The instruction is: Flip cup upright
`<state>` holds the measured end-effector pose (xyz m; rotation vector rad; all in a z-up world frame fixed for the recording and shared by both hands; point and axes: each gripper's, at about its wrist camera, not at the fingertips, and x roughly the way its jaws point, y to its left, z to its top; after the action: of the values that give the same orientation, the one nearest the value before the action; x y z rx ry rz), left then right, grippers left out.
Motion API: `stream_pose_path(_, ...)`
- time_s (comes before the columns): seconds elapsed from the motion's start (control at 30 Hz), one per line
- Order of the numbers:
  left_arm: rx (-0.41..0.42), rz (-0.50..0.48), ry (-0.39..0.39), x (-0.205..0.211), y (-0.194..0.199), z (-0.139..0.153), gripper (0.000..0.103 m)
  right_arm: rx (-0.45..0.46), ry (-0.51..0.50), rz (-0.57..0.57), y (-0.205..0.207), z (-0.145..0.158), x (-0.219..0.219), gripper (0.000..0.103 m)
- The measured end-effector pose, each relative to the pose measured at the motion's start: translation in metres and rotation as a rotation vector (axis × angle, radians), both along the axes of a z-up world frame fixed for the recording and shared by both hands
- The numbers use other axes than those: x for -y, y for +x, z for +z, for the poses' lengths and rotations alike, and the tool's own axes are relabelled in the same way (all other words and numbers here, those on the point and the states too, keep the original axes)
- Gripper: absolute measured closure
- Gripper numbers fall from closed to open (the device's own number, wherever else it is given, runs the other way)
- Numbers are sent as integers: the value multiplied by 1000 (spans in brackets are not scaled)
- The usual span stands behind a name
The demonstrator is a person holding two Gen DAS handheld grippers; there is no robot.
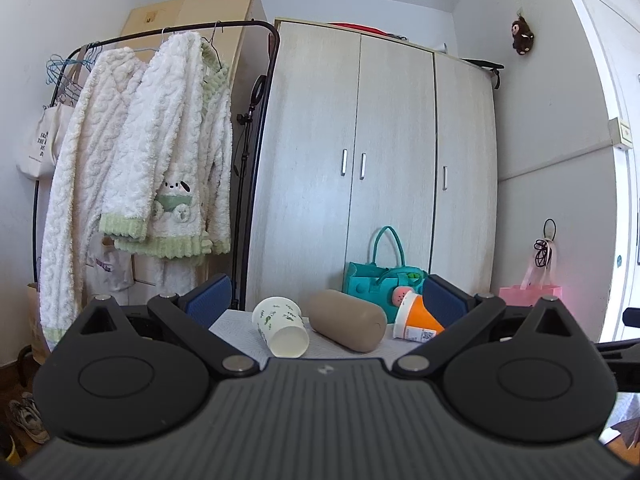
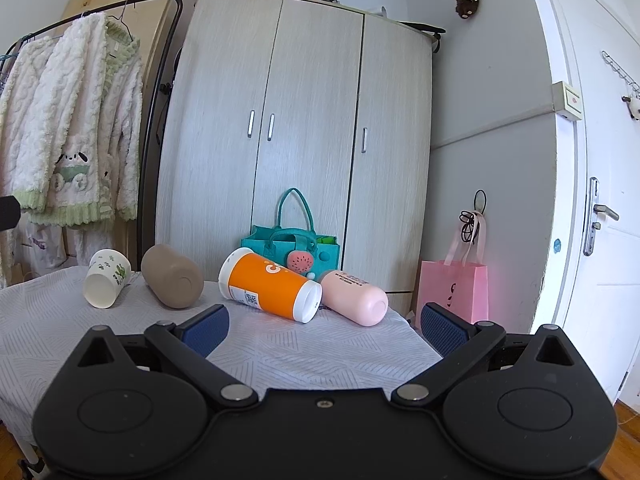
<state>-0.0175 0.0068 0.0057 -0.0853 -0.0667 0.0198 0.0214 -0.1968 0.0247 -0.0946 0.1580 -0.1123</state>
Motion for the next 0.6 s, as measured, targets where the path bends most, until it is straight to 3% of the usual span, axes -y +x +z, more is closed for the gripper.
stream_pose_path(0.6, -16, 12, 2, -2, 4, -3, 0, -11, -15, 11, 0, 2, -2, 0)
